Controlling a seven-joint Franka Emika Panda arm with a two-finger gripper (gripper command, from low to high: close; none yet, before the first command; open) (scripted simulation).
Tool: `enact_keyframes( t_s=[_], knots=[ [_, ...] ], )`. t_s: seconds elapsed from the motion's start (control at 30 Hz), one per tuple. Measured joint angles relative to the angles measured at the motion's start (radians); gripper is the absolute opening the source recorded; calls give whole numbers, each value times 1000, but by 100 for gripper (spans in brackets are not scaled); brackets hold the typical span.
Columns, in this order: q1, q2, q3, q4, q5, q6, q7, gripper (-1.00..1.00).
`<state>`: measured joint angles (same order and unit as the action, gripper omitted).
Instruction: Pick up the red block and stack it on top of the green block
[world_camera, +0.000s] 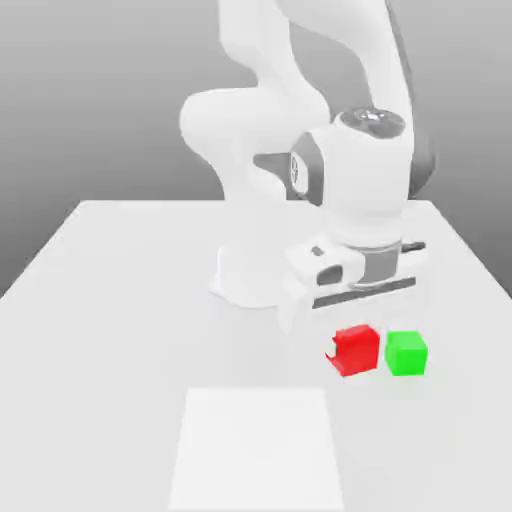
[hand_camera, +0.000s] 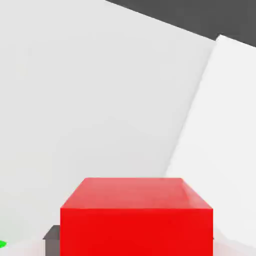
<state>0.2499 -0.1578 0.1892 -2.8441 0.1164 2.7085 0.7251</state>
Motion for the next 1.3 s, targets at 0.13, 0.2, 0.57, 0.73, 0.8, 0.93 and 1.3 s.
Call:
enact_keyframes(
  t_s=[0.13, 0.2, 0.57, 0.73, 0.8, 0.93, 1.3],
  knots=[
    [64, -57, 47, -19, 40, -33, 29, -100],
    [95, -80, 71, -30, 57, -45, 45, -100],
    [207, -117, 199, -87, 85, -47, 157, -100],
    [153, -79, 228, -77, 6, -26, 214, -100],
    [134, -56, 237, -74, -26, -8, 236, -100],
    [100, -2, 255, -71, -86, 43, 276, -100],
    [76, 174, 263, -82, -193, 230, 351, 100]
  ],
)
